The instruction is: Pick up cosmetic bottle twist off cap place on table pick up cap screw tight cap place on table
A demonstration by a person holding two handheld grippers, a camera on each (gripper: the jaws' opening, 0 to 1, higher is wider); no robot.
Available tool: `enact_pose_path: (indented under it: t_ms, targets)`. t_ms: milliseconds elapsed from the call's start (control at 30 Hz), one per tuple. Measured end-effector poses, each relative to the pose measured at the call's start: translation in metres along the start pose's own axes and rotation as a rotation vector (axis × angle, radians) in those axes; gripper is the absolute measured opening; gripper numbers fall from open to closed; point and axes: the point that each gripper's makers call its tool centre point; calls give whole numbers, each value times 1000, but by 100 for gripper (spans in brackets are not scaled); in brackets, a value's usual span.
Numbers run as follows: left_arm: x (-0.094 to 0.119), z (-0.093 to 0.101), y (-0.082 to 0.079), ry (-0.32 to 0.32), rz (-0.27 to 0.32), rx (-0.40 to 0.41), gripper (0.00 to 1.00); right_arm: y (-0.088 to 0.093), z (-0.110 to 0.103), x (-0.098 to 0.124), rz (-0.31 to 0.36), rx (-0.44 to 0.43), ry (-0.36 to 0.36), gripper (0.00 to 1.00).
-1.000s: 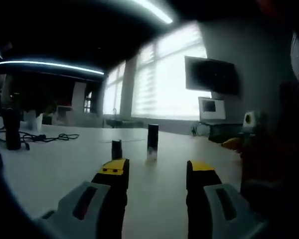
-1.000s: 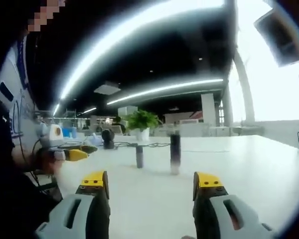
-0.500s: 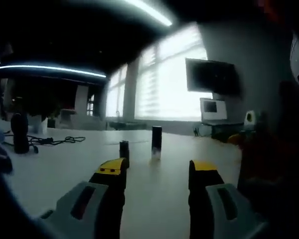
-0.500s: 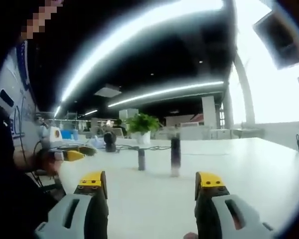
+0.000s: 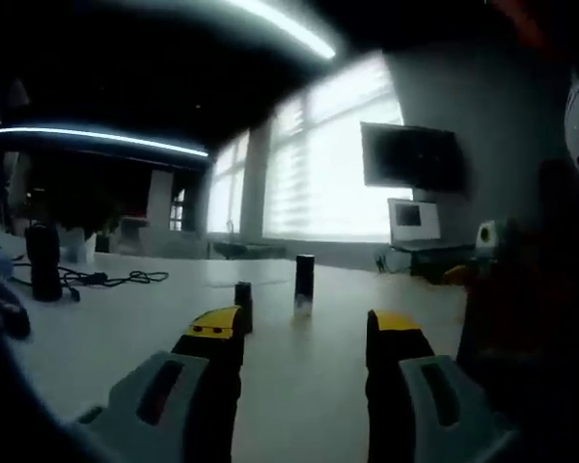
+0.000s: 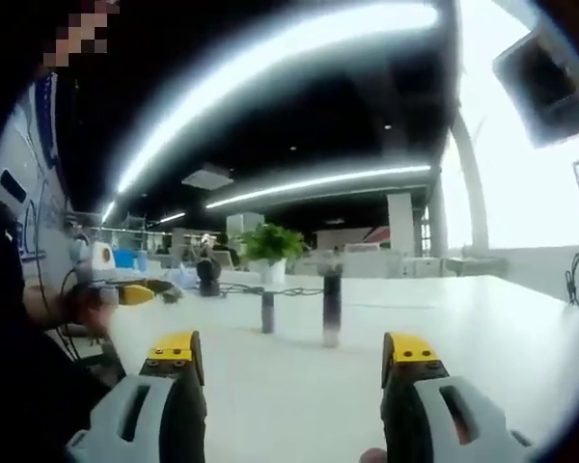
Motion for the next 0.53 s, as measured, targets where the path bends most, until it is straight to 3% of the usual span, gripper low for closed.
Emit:
enact_pose_path:
  t_ms: [233, 533]
  targets:
    - [1, 3, -1, -3, -4, -20, 41, -6, 1, 6, 49, -38, 0, 69]
    - [3, 9, -2, 9, 0, -18, 41, 3, 1, 8, 12, -12, 8, 68]
Point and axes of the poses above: the point that each gripper's makers call its tool centre point, and the gripper's own axes: x roughly backward along the fingers, z roughly to its right, y roughly out of its underside, and after that the axes turned 13 degrees about -y, right-handed
